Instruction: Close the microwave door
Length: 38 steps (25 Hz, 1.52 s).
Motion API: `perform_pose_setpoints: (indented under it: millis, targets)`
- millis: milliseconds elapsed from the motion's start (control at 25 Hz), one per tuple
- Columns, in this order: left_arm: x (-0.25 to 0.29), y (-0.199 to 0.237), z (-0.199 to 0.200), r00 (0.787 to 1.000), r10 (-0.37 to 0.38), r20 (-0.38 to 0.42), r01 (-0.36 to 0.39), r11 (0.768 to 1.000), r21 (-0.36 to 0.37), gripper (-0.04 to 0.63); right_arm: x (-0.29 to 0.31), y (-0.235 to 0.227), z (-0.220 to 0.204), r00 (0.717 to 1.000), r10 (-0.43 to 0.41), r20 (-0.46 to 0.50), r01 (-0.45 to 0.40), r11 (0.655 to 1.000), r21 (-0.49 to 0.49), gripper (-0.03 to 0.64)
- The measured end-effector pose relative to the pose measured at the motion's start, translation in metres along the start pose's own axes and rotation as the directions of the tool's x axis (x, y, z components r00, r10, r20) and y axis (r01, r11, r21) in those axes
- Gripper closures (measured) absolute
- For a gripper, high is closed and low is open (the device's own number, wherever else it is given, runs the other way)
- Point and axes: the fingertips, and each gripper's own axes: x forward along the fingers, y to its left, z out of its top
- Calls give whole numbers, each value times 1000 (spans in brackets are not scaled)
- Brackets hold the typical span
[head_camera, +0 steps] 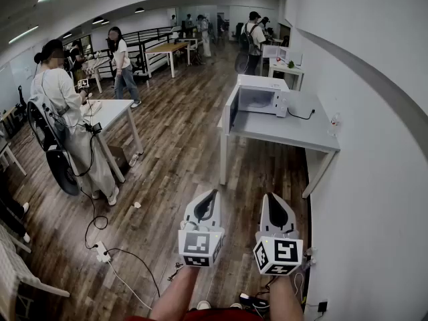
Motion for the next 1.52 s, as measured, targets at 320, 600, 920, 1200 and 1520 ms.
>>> perform_pose_setpoints:
  millis: [320,600,920,1200,1520]
  targets:
    - [9,-25,-3,1000,9,5,-9,1000,8,569,-5,-24,-8,1000,10,-6,-10,1000,3,589]
    - [17,-50,-4,1000,28,6,-28,999,16,569,-12,-47,-10,1000,24,-9,-24,1000,10,589]
    - [27,-68,-9,998,57,0,-57,998,17,569,-15,-69,-15,999,38,12,-38,999,27,589]
    - [43,-56,-27,998,62,-16,-62,998,7,569,2,-71,-36,999,44,-11,-43,998,37,588]
    - [83,-11,-38,999,52,-8,-52,999,-2,569,63,-57,-51,999,39,-28,-39,999,9,588]
